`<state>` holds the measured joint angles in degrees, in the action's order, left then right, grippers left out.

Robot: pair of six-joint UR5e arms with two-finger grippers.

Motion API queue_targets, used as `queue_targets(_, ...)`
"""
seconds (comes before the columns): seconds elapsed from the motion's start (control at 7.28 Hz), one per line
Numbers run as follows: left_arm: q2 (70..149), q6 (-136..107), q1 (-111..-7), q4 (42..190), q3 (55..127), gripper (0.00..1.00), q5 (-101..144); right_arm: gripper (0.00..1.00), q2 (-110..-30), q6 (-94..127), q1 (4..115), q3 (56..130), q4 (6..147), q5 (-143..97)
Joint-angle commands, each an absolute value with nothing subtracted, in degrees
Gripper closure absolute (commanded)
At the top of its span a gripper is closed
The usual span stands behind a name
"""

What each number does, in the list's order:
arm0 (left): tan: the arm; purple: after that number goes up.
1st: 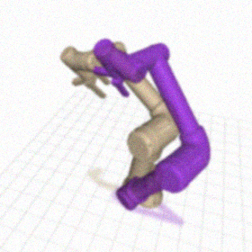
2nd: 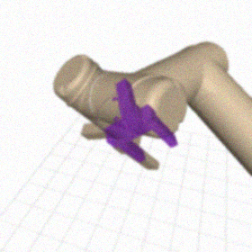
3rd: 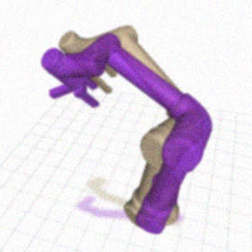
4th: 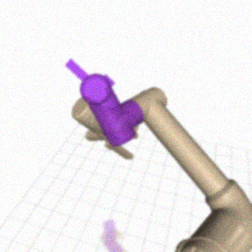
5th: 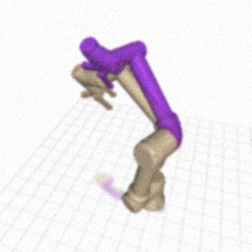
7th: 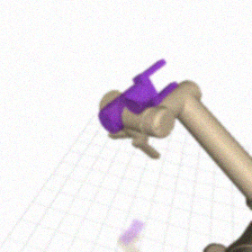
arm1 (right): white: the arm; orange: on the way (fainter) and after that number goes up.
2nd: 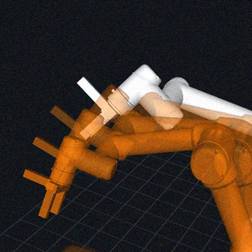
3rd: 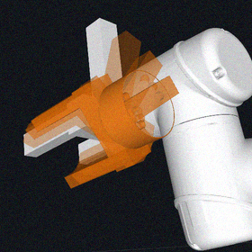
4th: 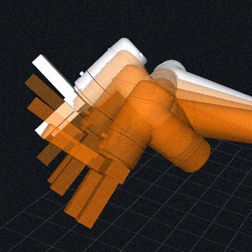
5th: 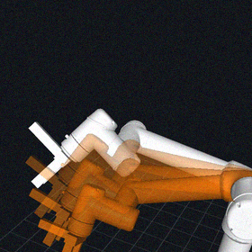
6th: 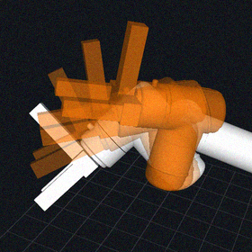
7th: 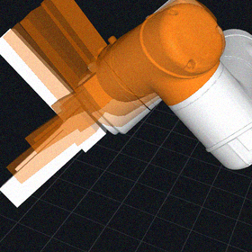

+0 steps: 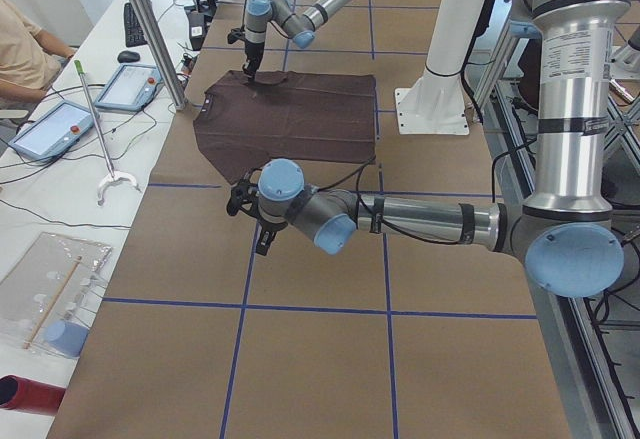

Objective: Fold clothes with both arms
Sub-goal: 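Move the left gripper to the other sleeve while the right gripper holds the shoulder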

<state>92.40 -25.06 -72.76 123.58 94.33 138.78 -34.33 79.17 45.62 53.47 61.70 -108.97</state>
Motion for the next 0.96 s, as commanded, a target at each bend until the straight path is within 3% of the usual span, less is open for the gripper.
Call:
queue_targets(0.0, 102.3, -43.9, -62.1, 124.1, 93.6, 0.00, 130.7, 0.00, -34.9, 80.8, 45.8, 55.2, 61.6, -108.0)
queue_targets(0.14, 105.5, -52.0, -55.4, 124.2, 92.7, 0.00, 126.3, 0.00, -35.7, 81.0, 46.5, 58.2, 61.8, -108.8)
queue_targets(0.41, 114.5, -54.8, -53.9, 124.4, 82.6, 0.05, 125.9, 0.00, -41.8, 81.7, 47.4, 67.4, 61.6, -114.2)
queue_targets(0.82, 123.6, -54.8, -53.7, 124.5, 69.2, 0.16, 116.2, 0.00, -45.6, 81.3, 48.5, 71.8, 61.6, -116.5)
